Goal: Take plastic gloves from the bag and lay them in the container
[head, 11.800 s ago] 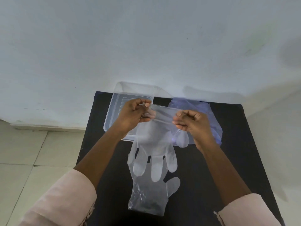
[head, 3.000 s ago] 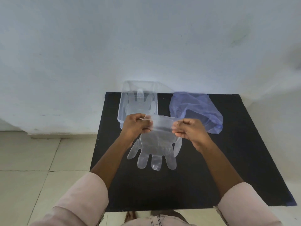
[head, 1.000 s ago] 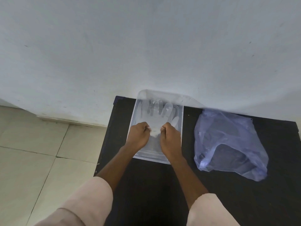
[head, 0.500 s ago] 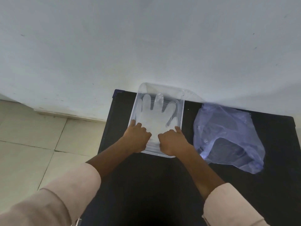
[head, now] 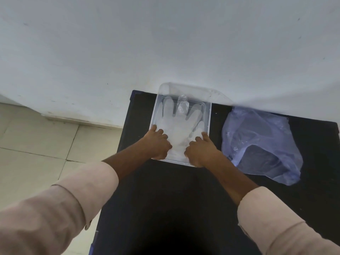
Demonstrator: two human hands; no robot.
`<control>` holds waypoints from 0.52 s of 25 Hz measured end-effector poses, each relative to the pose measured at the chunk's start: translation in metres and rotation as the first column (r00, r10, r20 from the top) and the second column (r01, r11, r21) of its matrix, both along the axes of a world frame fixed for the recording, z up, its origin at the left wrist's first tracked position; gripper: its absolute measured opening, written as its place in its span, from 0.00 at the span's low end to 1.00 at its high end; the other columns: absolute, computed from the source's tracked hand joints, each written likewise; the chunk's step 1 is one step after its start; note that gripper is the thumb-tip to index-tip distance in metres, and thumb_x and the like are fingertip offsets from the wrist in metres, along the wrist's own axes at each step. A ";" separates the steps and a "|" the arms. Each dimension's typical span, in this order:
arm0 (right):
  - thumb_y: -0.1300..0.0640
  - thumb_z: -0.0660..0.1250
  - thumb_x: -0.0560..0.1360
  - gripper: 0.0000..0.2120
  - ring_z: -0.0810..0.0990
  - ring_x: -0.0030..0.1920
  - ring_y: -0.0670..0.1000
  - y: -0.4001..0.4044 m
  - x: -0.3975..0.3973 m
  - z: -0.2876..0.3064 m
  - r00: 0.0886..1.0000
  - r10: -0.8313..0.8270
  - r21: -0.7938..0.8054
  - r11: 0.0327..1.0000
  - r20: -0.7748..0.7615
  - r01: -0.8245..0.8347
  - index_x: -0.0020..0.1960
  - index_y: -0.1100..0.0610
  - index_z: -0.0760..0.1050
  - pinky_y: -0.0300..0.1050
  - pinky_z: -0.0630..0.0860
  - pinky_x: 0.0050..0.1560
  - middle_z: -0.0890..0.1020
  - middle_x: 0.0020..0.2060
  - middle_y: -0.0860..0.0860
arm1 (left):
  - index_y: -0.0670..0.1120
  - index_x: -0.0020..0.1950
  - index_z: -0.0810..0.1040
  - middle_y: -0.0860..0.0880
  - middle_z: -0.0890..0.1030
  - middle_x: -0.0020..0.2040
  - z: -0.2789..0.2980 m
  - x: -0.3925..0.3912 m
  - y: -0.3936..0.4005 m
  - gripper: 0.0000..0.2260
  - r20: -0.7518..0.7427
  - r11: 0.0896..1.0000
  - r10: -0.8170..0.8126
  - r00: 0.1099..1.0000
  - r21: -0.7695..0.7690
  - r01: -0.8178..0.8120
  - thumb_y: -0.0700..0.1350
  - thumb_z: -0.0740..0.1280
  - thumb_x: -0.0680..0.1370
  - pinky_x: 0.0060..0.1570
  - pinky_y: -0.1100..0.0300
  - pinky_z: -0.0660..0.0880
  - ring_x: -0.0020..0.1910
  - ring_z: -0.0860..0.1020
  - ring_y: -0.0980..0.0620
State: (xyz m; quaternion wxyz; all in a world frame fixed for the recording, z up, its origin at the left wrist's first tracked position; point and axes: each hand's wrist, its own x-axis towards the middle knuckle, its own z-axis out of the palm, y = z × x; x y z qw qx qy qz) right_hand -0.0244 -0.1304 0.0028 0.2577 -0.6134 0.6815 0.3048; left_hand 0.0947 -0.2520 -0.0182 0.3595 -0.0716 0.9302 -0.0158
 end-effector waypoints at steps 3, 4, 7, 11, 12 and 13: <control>0.48 0.57 0.79 0.19 0.59 0.73 0.60 0.000 0.000 -0.002 1.000 0.019 0.011 1.000 -0.015 -0.019 0.69 0.50 0.69 0.62 0.40 0.73 0.69 0.71 0.56 | 0.55 0.73 0.70 0.44 0.62 0.78 -0.001 0.000 0.000 0.22 0.018 1.000 -0.027 0.999 -0.009 0.027 0.59 0.57 0.80 0.73 0.35 0.48 0.77 0.57 0.39; 0.48 0.57 0.79 0.20 0.58 0.74 0.61 0.000 0.000 -0.004 1.000 0.021 0.007 1.000 -0.020 -0.021 0.70 0.50 0.68 0.62 0.40 0.73 0.67 0.72 0.56 | 0.57 0.73 0.68 0.43 0.56 0.80 -0.002 -0.001 0.000 0.23 0.015 0.999 -0.036 0.999 -0.014 0.036 0.61 0.56 0.79 0.73 0.35 0.44 0.79 0.51 0.38; 0.49 0.57 0.79 0.22 0.59 0.74 0.61 -0.001 0.001 -0.001 1.000 -0.016 -0.036 0.999 0.003 0.016 0.72 0.52 0.64 0.63 0.42 0.74 0.65 0.73 0.58 | 0.54 0.76 0.64 0.42 0.50 0.81 0.003 -0.002 0.002 0.26 -0.048 0.999 -0.023 0.999 -0.029 0.021 0.61 0.57 0.79 0.73 0.36 0.41 0.79 0.46 0.38; 0.54 0.60 0.78 0.19 0.72 0.63 0.60 -0.006 0.003 0.017 0.983 -0.117 -0.229 0.962 0.143 0.148 0.68 0.57 0.67 0.59 0.60 0.69 0.74 0.63 0.59 | 0.47 0.75 0.64 0.44 0.65 0.77 0.016 -0.003 -0.003 0.24 -0.225 0.987 0.150 0.963 0.098 -0.131 0.53 0.60 0.80 0.74 0.42 0.55 0.75 0.62 0.42; 0.54 0.60 0.78 0.19 0.74 0.61 0.60 -0.006 0.003 0.022 0.968 -0.158 -0.270 0.940 0.195 0.208 0.68 0.57 0.67 0.57 0.65 0.65 0.75 0.62 0.58 | 0.47 0.75 0.64 0.44 0.68 0.75 0.020 -0.002 -0.002 0.23 -0.263 0.967 0.223 0.939 0.185 -0.178 0.50 0.60 0.80 0.73 0.44 0.59 0.73 0.66 0.43; 0.54 0.60 0.78 0.20 0.74 0.61 0.60 -0.005 0.003 0.024 0.945 -0.196 -0.303 0.913 0.263 0.274 0.69 0.56 0.66 0.56 0.67 0.64 0.75 0.63 0.58 | 0.46 0.75 0.65 0.45 0.70 0.74 0.023 0.000 -0.001 0.22 -0.304 0.920 0.328 0.895 0.317 -0.230 0.47 0.61 0.80 0.72 0.46 0.61 0.72 0.67 0.43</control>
